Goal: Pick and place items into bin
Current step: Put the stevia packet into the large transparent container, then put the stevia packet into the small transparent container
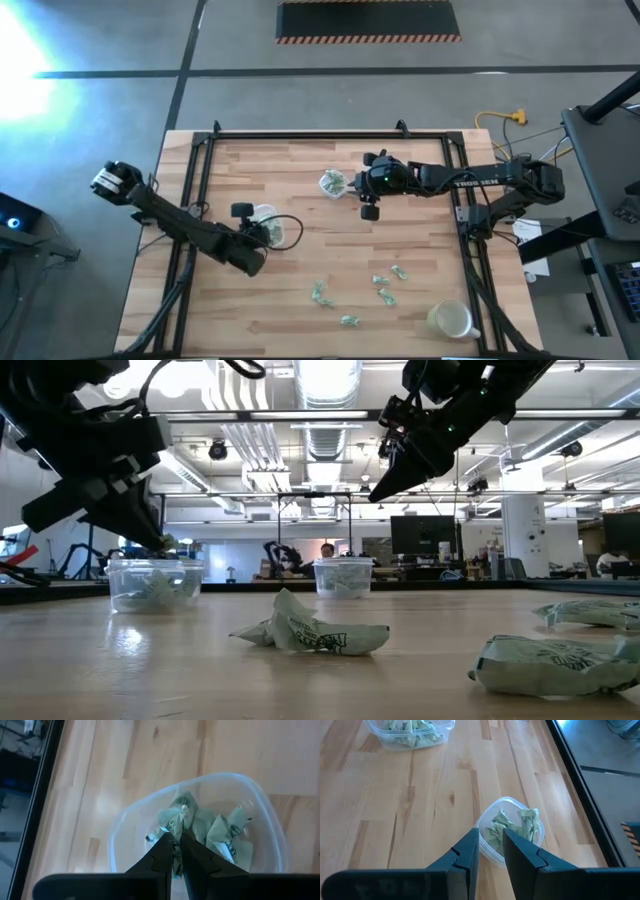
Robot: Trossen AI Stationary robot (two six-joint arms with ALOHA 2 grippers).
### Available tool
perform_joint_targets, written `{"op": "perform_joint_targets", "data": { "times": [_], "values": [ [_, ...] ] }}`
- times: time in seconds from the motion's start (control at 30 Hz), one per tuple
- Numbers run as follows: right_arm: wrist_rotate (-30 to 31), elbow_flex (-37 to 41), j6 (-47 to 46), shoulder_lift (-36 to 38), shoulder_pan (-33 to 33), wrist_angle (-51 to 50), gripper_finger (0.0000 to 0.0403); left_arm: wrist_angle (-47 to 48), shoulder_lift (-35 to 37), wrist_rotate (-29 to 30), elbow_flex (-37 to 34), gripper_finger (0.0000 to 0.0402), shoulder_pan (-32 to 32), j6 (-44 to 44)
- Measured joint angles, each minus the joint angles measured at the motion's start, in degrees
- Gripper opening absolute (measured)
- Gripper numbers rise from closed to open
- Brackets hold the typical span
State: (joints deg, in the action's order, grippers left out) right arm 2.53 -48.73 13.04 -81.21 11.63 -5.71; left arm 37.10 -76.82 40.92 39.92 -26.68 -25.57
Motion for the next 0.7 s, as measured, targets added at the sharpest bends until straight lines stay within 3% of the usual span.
{"op": "perform_joint_targets", "data": {
  "times": [0.2, 0.4, 0.47, 0.57, 0.7],
  "values": [
    [0.0, 0.0, 0.0, 0.0, 0.0, 0.0, 0.0084, 1.5, 0.0, 0.0, -0.1, 0.0027, 0.0, -1.7],
    [-0.6, 0.0, -0.1, 0.0, 0.0, 0.0, 0.0081, 1.5, 0.0, -0.1, -0.1, 0.0086, 0.0, -2.6],
    [-3.9, 0.0, -1.1, 0.0, 0.0, 0.0, 0.0079, 1.5, 0.0, -0.1, -0.1, 0.0107, 0.0, -2.6],
    [-13.6, 0.0, -1.7, 0.0, -0.4, -1.2, 0.0078, 1.5, 0.0, -0.3, -0.1, 0.0131, 0.0, -2.6],
    [-22.7, 0.0, -3.4, 0.1, -2.8, -8.5, 0.0081, 1.4, -0.1, -2.8, -0.1, 0.0143, 0.0, -2.8]
  ]
}}
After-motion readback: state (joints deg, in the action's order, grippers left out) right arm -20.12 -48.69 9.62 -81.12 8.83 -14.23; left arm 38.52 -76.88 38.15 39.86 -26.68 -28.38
